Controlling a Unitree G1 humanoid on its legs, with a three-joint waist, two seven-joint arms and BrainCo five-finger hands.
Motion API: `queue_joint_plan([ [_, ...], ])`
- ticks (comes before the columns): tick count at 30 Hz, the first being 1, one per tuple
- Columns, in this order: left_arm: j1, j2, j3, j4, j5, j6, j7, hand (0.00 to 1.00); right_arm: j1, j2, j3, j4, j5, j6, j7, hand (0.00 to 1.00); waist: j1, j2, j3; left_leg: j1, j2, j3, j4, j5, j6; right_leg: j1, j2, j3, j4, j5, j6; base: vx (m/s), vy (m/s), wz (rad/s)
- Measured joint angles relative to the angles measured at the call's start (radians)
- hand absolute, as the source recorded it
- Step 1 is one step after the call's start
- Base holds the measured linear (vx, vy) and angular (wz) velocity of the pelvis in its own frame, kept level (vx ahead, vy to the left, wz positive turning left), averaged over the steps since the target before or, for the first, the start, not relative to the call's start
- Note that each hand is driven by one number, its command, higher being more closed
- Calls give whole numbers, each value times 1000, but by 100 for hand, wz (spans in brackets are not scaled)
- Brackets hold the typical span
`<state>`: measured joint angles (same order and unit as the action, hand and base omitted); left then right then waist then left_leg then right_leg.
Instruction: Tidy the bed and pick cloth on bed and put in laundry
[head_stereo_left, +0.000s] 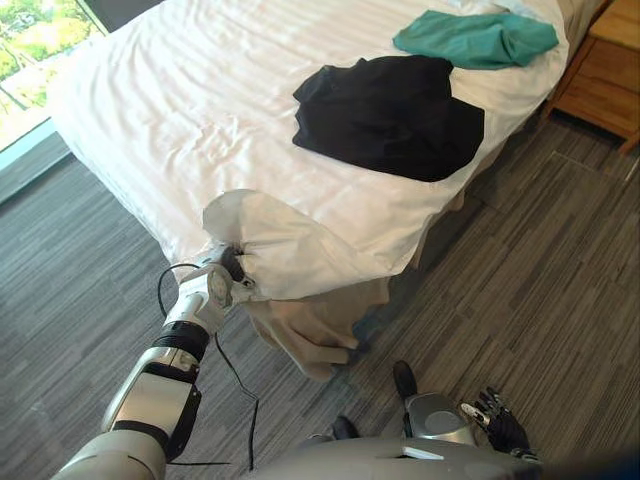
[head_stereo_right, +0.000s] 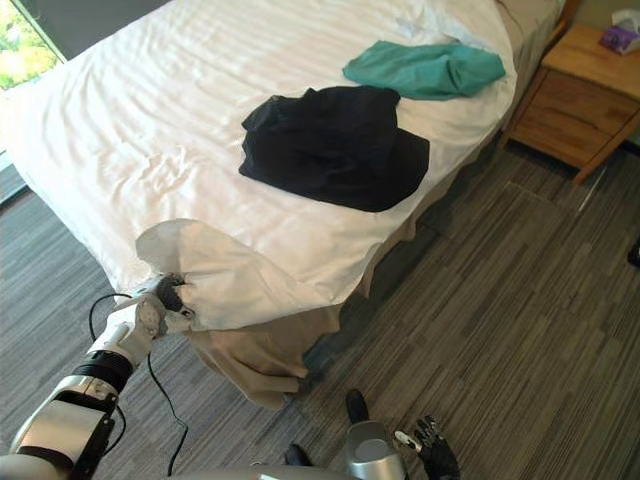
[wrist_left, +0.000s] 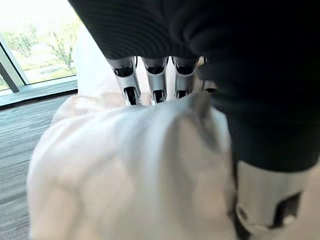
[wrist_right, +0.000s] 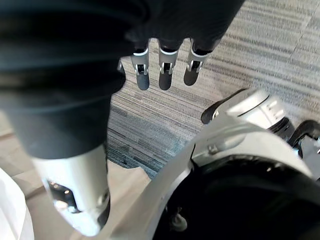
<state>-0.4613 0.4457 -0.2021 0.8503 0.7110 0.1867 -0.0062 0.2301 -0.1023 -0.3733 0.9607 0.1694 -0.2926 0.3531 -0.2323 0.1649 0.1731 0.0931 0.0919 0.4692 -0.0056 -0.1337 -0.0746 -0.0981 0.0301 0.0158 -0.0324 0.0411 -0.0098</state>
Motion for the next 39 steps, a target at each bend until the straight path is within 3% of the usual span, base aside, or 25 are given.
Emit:
queue_joint_plan([
  [6,15,-11,-12,8,-116,-41,13,100,-2,-5,-13,20,-58,-12,14,0,0,-5,4,11,-2,8,0,3,-4,17,-3,-8,-4,-1,1,-5,-9,4],
  [11,37,-33,-15,26,-227,-153,9,100,-1,-4,-27,21,-78,-37,17,0,-7,-16,5,30,-10,-54,-2,6,1,74,-23,-71,-34,-4,7,-56,-6,36],
  [15,127,-31,-35,-94,-292,-204,-28,100,2,6,-24,22,-86,-42,14,0,8,-38,-5,29,-11,-118,-21,15,15,104,-27,-128,-62,-1,9,-30,-14,39],
  [19,214,-34,-58,-206,-301,-217,-62,100,-1,6,-11,21,-86,-42,1,0,39,-61,-26,24,-11,-160,-27,19,15,113,-29,-166,-62,-6,14,23,-15,34],
  [20,241,-34,-62,-237,-308,-221,-68,0,-2,7,-3,20,-86,-42,-5,0,53,-66,-31,22,-12,-178,-27,20,16,118,-30,-180,-62,-8,16,28,-6,29],
  [26,405,-41,-31,-393,-373,-220,-96,0,-37,11,42,20,-83,-41,-12,0,95,-91,-48,10,-15,-242,-26,22,19,133,-36,-247,-63,-9,18,36,5,30],
  [29,489,-59,8,-397,-419,-228,-129,0,-41,12,46,20,-76,-41,-12,0,129,-102,-58,10,-19,-264,-20,22,19,143,-36,-258,-63,-10,18,18,8,19],
  [33,585,-110,78,-385,-441,-253,-122,0,-45,12,45,40,-75,-39,-11,0,159,-117,-68,1,-26,-294,-17,27,27,149,-41,-285,-63,-9,20,-21,9,24],
  [35,597,-168,132,-309,-448,-270,-90,0,-50,17,44,59,-76,-26,-11,0,182,-128,-74,2,-28,-313,-10,28,29,162,-47,-301,-64,-9,20,-63,20,20],
  [39,659,-237,243,-72,-407,-273,-25,0,-51,29,39,58,-76,-15,-11,0,194,-139,-79,12,-34,-316,-11,29,31,176,-55,-307,-64,-14,26,-81,11,3],
])
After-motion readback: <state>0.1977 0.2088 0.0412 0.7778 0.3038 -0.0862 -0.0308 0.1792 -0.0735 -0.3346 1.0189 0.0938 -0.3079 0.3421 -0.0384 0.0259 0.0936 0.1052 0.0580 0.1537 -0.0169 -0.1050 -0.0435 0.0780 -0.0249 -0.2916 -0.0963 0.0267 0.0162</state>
